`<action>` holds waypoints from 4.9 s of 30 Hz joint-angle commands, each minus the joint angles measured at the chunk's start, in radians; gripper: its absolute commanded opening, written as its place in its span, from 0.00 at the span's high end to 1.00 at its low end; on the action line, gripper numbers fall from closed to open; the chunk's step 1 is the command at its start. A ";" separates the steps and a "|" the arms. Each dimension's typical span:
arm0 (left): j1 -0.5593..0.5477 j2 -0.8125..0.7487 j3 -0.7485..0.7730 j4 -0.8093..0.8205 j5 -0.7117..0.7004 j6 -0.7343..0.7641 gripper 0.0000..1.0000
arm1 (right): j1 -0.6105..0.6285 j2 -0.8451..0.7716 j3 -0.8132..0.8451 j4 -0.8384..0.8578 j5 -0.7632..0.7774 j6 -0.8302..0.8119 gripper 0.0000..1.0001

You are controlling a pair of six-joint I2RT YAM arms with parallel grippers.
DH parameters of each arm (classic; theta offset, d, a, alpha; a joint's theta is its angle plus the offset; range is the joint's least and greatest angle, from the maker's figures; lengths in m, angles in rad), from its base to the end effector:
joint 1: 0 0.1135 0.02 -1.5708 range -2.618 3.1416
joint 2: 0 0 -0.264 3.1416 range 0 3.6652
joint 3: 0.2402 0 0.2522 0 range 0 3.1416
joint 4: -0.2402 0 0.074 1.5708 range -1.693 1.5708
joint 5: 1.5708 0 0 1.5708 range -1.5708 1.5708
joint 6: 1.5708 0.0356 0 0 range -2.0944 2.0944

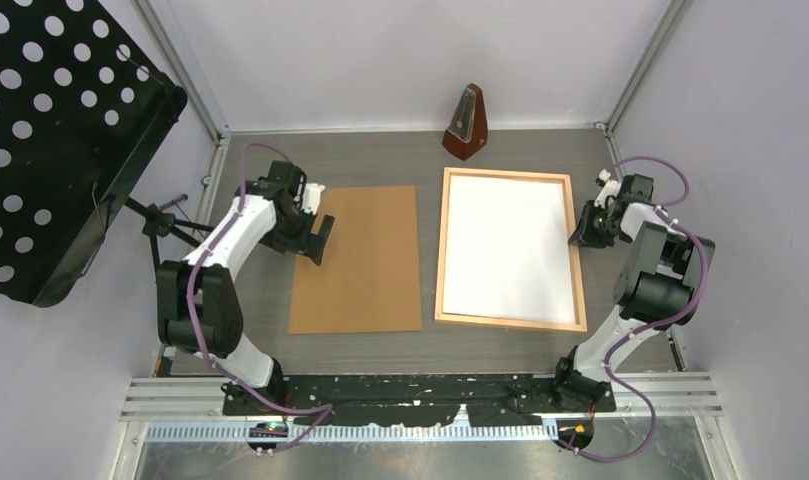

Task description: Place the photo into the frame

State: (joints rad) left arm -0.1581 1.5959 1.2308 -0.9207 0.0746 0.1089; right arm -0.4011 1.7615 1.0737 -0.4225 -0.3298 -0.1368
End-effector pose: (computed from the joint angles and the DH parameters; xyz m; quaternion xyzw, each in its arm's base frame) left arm 0.3034 -0.0511 0.2409 0.1369 0.9797 -0.0404 0.1410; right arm 0.3223 -0.1242 0.1671 0.0894 0.9570 0.0943 0.2595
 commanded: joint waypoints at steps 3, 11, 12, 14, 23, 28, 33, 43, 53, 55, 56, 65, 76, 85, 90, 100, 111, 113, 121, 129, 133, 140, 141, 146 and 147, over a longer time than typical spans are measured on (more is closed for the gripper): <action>0.060 -0.067 -0.035 -0.042 -0.012 0.042 0.07 | -0.003 -0.026 0.064 0.027 0.032 -0.018 0.55; 0.103 -0.061 -0.090 -0.033 0.009 0.042 0.07 | 0.062 -0.187 0.085 -0.004 -0.057 -0.006 0.36; 0.108 -0.055 -0.092 -0.030 0.017 0.039 0.06 | 0.078 -0.200 0.085 -0.009 -0.061 -0.004 0.36; 0.116 -0.037 -0.094 -0.029 0.039 0.031 0.05 | 0.167 -0.238 0.079 -0.013 -0.065 0.002 0.35; 0.127 0.052 -0.123 0.002 0.149 -0.018 0.06 | 0.562 -0.303 0.074 0.040 -0.012 0.039 0.26; 0.130 0.087 -0.136 0.038 0.189 -0.038 0.08 | 0.736 -0.224 0.115 0.068 0.020 0.056 0.25; 0.134 0.118 -0.147 0.071 0.190 -0.056 0.09 | 0.839 -0.126 0.159 0.101 0.004 0.085 0.24; 0.141 0.145 -0.154 0.099 0.239 -0.079 0.11 | 0.901 0.067 0.210 0.161 -0.050 0.177 0.24; 0.142 0.149 -0.146 0.105 0.237 -0.093 0.11 | 0.924 0.184 0.277 0.169 -0.074 0.228 0.25; 0.141 0.148 -0.148 0.106 0.236 -0.094 0.11 | 0.929 0.205 0.287 0.166 -0.075 0.235 0.25; 0.141 0.147 -0.149 0.106 0.235 -0.094 0.11 | 0.931 0.217 0.295 0.160 -0.078 0.241 0.25; 0.141 0.121 -0.151 0.107 0.258 -0.103 0.10 | 0.935 0.304 0.363 0.092 -0.084 0.276 0.25; 0.137 0.110 -0.170 0.131 0.309 -0.116 0.13 | 0.933 0.256 0.273 0.060 -0.021 0.263 0.25; 0.110 0.087 -0.173 0.143 0.365 -0.129 0.15 | 0.932 0.227 0.217 0.106 -0.082 0.288 0.26; 0.111 0.076 -0.163 0.159 0.242 -0.144 0.12 | 0.929 0.230 0.209 0.107 -0.077 0.283 0.26; 0.110 0.143 -0.094 0.166 0.218 -0.186 0.05 | 0.918 0.219 0.204 0.107 -0.072 0.276 0.27; 0.077 0.149 -0.104 0.181 0.293 -0.204 0.11 | 0.915 0.223 0.212 0.107 -0.089 0.284 0.28; 0.065 0.148 -0.108 0.190 0.291 -0.204 0.10 | 0.915 0.224 0.214 0.107 -0.093 0.285 0.28; 0.058 0.114 -0.127 0.229 0.394 -0.205 0.13 | 0.915 0.231 0.217 0.118 -0.130 0.295 0.28; 0.060 -0.002 -0.132 0.298 0.556 -0.200 0.24 | 0.915 0.224 0.204 0.127 -0.146 0.298 0.29; 0.060 -0.050 -0.121 0.303 0.602 -0.194 0.27 | 0.914 0.225 0.204 0.132 -0.157 0.302 0.29; 0.060 -0.104 -0.098 0.309 0.694 -0.200 0.29 | 0.915 0.226 0.198 0.143 -0.170 0.306 0.29; 0.060 -0.114 -0.096 0.313 0.710 -0.203 0.29 | 0.915 0.227 0.198 0.144 -0.174 0.308 0.29; 0.059 -0.139 -0.093 0.339 0.781 -0.224 0.29 | 0.915 0.235 0.198 0.148 -0.188 0.311 0.29; 0.060 -0.145 -0.093 0.345 0.792 -0.227 0.29 | 0.915 0.239 0.198 0.151 -0.192 0.311 0.29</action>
State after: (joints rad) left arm -0.0624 1.4982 1.0901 -0.7307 0.5583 -0.0772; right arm 0.4694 1.9827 1.2964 -0.2596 -0.3874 0.1452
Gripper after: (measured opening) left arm 0.718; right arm 0.712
